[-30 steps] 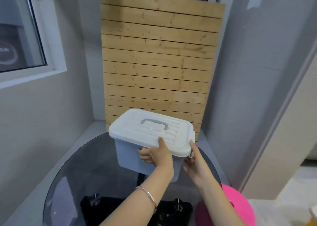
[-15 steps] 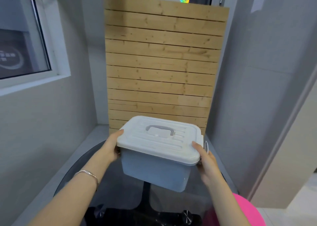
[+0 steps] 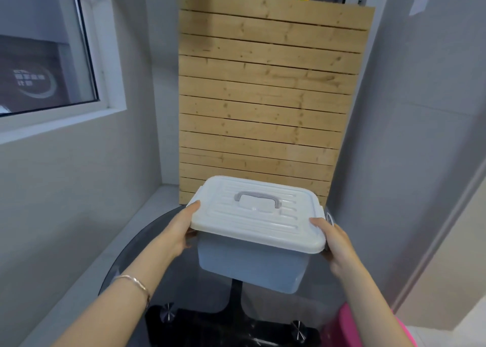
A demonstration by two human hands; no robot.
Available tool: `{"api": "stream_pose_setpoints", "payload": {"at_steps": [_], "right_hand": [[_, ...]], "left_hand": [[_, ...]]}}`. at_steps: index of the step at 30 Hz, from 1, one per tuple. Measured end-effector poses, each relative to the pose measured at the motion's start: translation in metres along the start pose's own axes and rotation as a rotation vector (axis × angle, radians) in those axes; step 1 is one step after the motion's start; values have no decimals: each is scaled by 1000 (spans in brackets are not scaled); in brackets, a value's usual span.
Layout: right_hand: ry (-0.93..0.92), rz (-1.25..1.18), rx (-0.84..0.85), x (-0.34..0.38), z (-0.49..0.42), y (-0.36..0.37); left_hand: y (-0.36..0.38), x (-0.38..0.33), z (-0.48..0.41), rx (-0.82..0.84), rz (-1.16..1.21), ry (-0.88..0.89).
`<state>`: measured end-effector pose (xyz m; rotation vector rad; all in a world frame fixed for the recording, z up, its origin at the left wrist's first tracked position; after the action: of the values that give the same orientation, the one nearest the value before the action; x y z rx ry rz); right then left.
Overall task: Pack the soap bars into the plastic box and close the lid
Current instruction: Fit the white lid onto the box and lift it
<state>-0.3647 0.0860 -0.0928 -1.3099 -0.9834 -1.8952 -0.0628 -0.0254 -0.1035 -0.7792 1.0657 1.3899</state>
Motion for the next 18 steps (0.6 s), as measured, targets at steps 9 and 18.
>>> {"api": "stream_pose_setpoints", "payload": {"at_steps": [9,18], "right_hand": [[10,29,-33,5,-5,-1],[22,35,-47,8,-1,3]], "left_hand": [[2,-29,-19,106,-27,-165],[4,-36,-20,19,1,15]]}}
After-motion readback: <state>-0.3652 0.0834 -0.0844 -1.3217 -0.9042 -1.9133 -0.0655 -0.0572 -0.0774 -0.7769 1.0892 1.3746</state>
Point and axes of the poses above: each hand's wrist, its own z-axis away from the middle knuckle, its own y-axis out of the palm, x = y × z, the point moved 3 cm from there along -z, towards the middle knuckle, and after that the axes turned 2 degrees about x, right-handed, at the moved point
